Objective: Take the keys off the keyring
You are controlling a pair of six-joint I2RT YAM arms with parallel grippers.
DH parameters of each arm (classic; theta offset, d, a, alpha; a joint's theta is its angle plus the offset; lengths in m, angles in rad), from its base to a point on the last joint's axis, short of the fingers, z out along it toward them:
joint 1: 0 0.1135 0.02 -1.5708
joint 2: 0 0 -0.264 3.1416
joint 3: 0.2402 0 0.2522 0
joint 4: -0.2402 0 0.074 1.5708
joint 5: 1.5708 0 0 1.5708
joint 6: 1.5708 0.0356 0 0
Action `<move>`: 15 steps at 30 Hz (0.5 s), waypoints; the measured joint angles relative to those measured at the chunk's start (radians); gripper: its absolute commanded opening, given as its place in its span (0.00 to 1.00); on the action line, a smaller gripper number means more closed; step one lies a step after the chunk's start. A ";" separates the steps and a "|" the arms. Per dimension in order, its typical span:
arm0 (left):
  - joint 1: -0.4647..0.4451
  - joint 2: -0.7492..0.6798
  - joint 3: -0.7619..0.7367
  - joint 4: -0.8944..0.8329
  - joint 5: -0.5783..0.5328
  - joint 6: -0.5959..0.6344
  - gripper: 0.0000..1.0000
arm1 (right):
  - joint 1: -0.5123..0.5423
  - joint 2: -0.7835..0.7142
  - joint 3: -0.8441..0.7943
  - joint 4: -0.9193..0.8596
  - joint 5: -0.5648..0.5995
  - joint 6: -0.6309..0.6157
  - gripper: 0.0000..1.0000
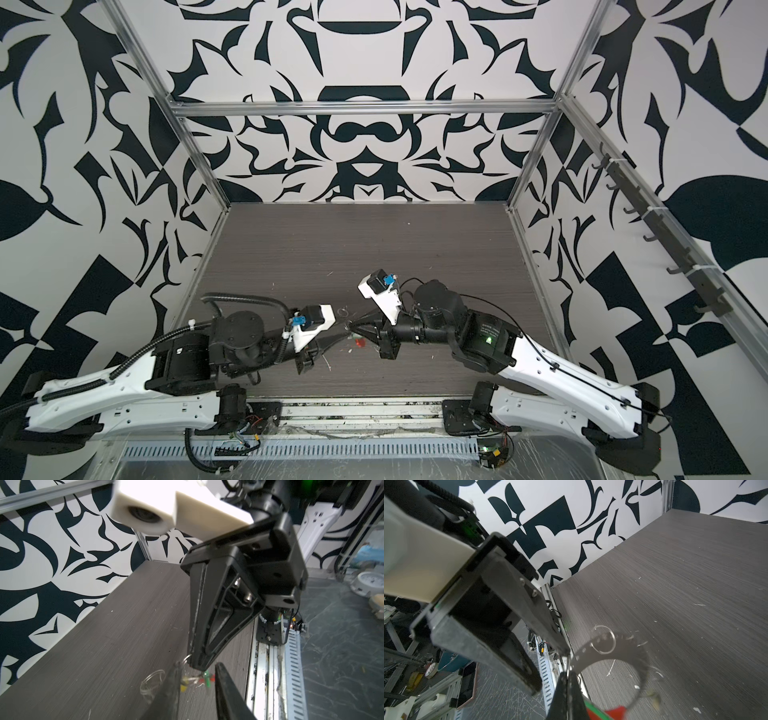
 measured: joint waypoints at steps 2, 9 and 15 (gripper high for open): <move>0.000 -0.003 0.000 -0.003 0.010 0.005 0.29 | 0.000 0.000 0.000 -0.006 0.000 -0.001 0.00; 0.000 -0.055 0.000 -0.002 0.056 0.009 0.28 | 0.003 -0.005 0.000 -0.004 -0.014 -0.004 0.00; 0.000 -0.061 0.000 -0.017 0.075 0.004 0.29 | 0.005 -0.011 0.000 -0.001 -0.022 -0.010 0.00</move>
